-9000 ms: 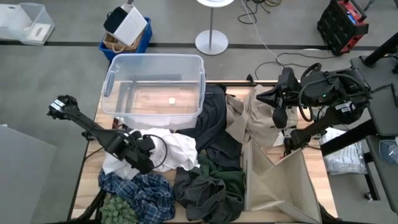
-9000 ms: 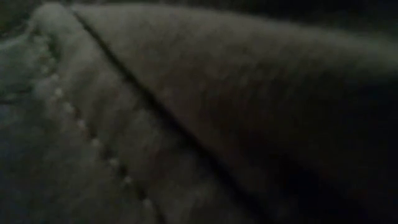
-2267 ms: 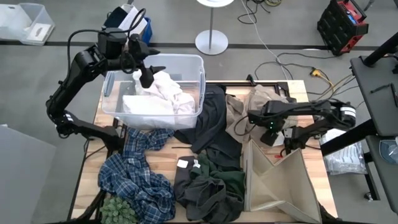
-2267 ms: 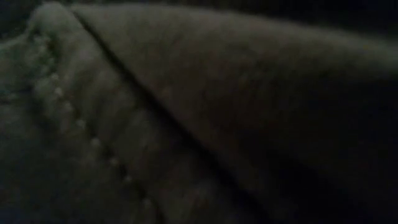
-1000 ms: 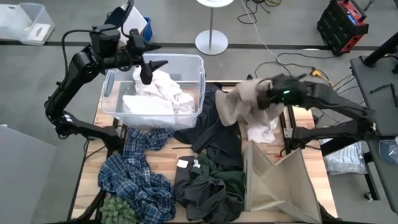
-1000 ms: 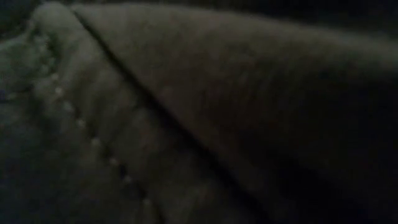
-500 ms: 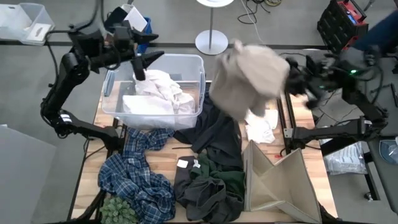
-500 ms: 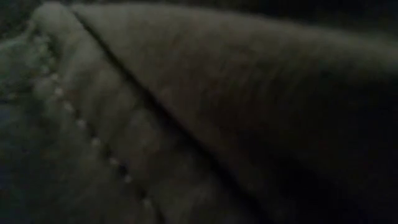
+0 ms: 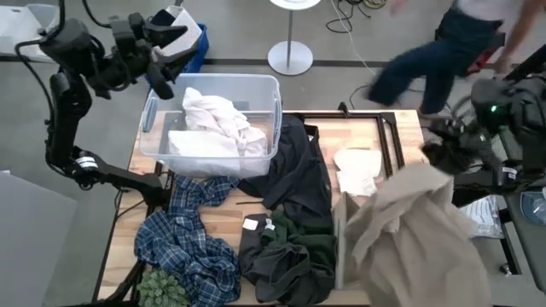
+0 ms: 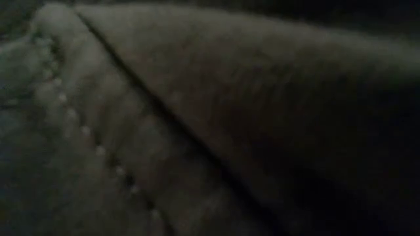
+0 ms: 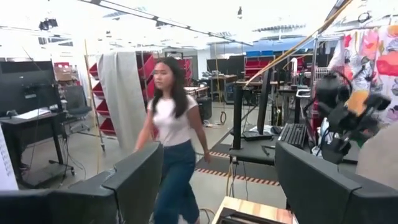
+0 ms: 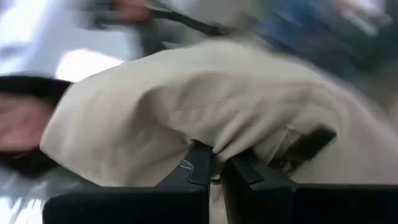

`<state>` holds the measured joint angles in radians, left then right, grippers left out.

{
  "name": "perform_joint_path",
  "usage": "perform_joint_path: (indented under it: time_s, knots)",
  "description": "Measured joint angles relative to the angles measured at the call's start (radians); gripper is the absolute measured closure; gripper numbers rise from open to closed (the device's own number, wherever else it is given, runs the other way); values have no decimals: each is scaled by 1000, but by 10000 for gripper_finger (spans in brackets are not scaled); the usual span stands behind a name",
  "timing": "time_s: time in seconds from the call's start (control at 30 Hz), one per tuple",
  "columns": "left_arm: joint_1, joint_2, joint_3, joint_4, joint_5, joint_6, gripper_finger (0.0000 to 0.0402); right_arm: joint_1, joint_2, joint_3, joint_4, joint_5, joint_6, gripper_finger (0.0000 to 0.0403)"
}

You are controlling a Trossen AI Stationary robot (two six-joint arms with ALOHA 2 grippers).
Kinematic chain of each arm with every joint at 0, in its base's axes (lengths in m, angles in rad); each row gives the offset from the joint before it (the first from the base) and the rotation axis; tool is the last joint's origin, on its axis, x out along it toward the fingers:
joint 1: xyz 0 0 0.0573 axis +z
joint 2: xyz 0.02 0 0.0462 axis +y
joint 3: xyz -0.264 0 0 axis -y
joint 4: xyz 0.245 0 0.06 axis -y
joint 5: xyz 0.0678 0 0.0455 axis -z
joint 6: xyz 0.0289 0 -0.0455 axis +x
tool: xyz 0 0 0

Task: Sort clothes
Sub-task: Put the brown pants into the laundry organizer

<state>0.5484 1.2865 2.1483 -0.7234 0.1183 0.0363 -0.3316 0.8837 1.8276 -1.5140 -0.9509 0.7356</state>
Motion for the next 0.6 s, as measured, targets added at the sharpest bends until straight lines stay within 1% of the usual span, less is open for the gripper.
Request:
perform_joint_path:
  time_s: [0.03, 0.07, 0.13, 0.17, 0.2, 0.27, 0.3, 0.4, 0.47, 0.6]
  knots:
    - [0, 0, -1, -1, -1, 0, 118, 0, -1, 1, -83, 47, -19, 392]
    - [0, 0, -4, -2, -1, 0, 118, 4, -11, -17, -62, 75, -16, 392]
    - [0, 0, -15, -4, -2, 3, 118, 7, -77, -51, 69, 94, 36, 392]
    - [0, 0, -23, -3, -2, 4, 118, 6, -80, -62, 104, 111, 40, 392]
    - [0, 0, -30, -5, -4, 7, 118, 6, -85, -67, 74, 135, 40, 392]
    - [0, 2, -39, -22, -4, 17, 118, 6, -96, -78, -59, 180, 32, 393]
    - [0, 4, -43, -34, -5, 24, 118, 6, -92, -90, -79, 190, 26, 393]
    - [0, 5, -59, -70, -4, 33, 118, 6, -111, -148, -18, 185, 40, 393]
    - [0, 3, -79, -72, -4, 33, 118, 6, -105, -175, -40, 185, 37, 393]
    - [0, -1, -115, -80, -4, 33, 118, 6, -88, -265, -48, 159, -61, 393]
